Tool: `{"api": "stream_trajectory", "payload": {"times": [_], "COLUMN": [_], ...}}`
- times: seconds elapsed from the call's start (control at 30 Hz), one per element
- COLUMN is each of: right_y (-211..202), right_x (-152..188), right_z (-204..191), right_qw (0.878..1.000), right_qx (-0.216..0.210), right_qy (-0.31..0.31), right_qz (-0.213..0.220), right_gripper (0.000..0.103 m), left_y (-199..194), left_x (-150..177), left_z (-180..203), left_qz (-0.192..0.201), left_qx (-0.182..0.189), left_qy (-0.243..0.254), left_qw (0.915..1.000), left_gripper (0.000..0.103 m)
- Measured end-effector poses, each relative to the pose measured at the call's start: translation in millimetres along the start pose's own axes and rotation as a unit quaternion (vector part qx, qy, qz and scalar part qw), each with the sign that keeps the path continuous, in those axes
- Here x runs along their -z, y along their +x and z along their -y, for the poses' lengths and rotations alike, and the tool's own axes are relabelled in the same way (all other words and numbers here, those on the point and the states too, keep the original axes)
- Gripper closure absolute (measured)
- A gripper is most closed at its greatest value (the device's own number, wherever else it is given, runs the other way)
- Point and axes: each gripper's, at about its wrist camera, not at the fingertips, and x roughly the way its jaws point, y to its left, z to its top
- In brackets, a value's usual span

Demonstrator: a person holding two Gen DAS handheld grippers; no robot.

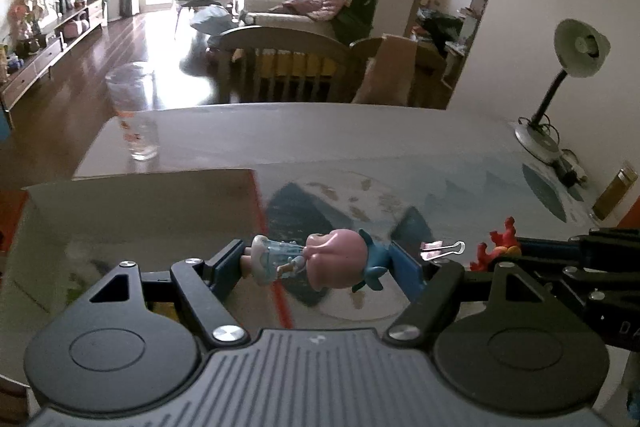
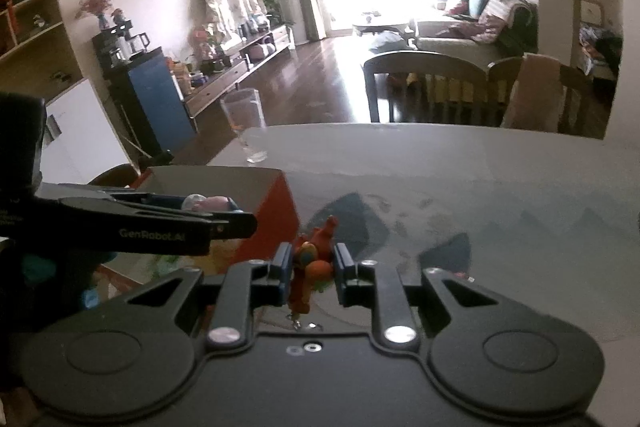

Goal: Organize rigid objects
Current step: 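Carry the pig figurine and orange toy figure over the cardboard box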

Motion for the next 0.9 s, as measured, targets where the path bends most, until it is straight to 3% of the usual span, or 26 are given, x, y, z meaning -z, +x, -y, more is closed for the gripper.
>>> {"api": "stream_trajectory", "payload": {"times": [0.53,0.9], "right_y": [42.7,91.0], "right_x": [-21.3,-21.1], "right_z": [-81.2,-124.9], "right_qw": [0.999,0.997], "right_qx": [-0.017,-0.022], "right_qy": [-0.038,-0.072], "right_qz": [-0.001,-0.024], "right_gripper": [0.082,0.082], "left_y": [-41.5,-22.6], "left_x": [-1.4,3.9], "left_z": [-111.8,-172.3], "left_qz": [0.022,-0.007], "left_qx": [-0.051,-0.078], "left_qy": [-0.024,-0.031], "left_qw": [0.9982,0.9964], "left_gripper": [0.025,0.025]}}
